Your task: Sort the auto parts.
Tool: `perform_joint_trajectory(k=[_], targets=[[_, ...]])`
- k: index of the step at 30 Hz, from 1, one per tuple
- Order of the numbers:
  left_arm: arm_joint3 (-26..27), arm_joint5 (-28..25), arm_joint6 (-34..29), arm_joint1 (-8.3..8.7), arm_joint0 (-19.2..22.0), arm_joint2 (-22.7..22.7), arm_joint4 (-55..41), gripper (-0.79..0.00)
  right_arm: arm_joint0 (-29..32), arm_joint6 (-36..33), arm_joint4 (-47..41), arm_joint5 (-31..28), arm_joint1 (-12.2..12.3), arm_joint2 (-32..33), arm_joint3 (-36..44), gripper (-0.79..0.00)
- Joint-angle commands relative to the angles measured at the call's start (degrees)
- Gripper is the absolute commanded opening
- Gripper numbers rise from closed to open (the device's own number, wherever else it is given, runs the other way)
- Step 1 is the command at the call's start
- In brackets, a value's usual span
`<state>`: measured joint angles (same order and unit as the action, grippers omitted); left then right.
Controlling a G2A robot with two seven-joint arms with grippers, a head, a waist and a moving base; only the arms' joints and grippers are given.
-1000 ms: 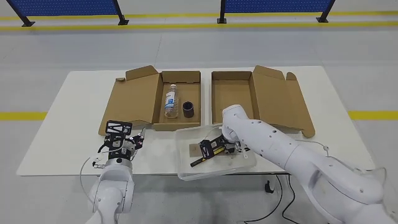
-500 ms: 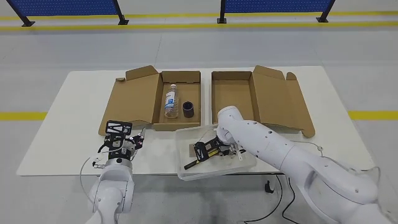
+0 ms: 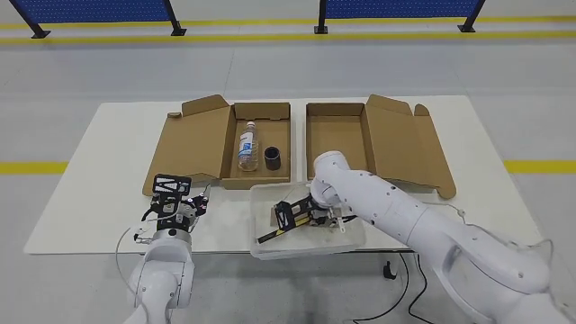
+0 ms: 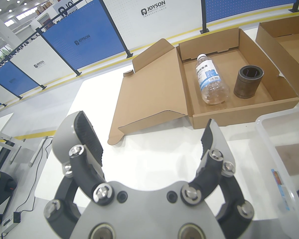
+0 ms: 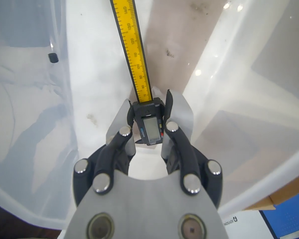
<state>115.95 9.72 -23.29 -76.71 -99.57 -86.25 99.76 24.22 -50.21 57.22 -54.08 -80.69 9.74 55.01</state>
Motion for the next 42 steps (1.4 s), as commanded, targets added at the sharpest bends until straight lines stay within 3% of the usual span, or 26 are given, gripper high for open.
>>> perform_joint_trajectory(k=[1, 14, 26, 42], targets=[[0.0, 0.0, 0.0, 0.00, 0.0, 0.0, 0.0, 0.000, -0.3, -0.6, -0.8, 0.6, 0.6, 0.0, 0.8, -0.785], [0.0, 0.0, 0.0, 0.00, 0.0, 0.0, 0.0, 0.000, -1.8, -3.6, -9.3, 3.6, 7.8, 2.4, 11.3, -0.785], [0.0, 0.0, 0.0, 0.00, 0.0, 0.0, 0.0, 0.000, 2.1, -5.3, -12.2, 7.2, 15.1, 10.1, 24.0, -0.785], [0.0, 0.0, 0.0, 0.00, 0.0, 0.0, 0.0, 0.000, 12.8, 5.7, -15.1, 7.2, 23.1, 24.9, 29.2, -0.785]])
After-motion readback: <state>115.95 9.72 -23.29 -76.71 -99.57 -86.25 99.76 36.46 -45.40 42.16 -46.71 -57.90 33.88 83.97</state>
